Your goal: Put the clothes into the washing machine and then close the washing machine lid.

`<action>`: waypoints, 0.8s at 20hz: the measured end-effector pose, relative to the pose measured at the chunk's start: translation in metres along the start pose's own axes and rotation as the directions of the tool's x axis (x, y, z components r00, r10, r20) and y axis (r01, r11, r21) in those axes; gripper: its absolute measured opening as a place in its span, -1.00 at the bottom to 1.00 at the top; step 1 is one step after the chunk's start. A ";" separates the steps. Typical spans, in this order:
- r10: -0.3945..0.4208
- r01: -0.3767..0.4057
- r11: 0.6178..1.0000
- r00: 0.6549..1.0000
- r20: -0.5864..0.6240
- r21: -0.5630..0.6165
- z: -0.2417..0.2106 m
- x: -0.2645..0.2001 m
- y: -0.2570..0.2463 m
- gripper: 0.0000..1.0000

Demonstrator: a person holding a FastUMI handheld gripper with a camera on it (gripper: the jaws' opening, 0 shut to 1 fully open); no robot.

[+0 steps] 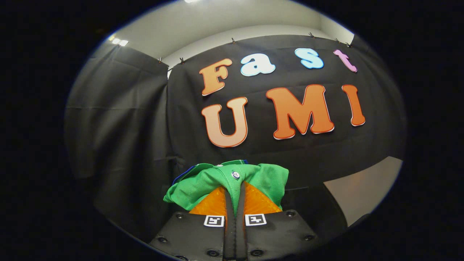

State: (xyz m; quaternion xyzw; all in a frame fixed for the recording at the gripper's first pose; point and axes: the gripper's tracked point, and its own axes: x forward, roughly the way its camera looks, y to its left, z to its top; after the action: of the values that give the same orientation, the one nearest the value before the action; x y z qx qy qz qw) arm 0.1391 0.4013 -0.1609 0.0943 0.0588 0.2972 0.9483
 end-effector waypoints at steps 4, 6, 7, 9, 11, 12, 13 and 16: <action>-0.039 0.041 0.999 0.994 -0.106 0.017 -0.060 0.039 0.005 -0.85; -0.077 0.080 0.997 0.983 -0.169 0.009 -0.097 0.058 -0.001 -0.84; -0.095 0.099 0.995 0.973 -0.210 0.010 -0.118 0.064 -0.002 -0.85; -0.125 0.137 0.990 0.946 -0.298 0.018 -0.170 0.070 -0.010 -0.85; -0.151 0.169 0.985 0.906 -0.396 0.011 -0.224 0.072 -0.020 -0.85; -0.158 0.182 0.983 0.885 -0.438 0.014 -0.248 0.073 -0.023 -0.84; -0.167 0.196 0.980 0.865 -0.473 0.013 -0.273 0.073 -0.028 -0.84; -0.189 0.224 0.974 0.796 -0.575 -0.009 -0.331 0.063 -0.031 -0.84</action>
State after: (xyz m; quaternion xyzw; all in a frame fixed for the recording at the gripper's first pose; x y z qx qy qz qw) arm 0.1525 0.4597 -0.4937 0.0217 0.3593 0.2046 0.9102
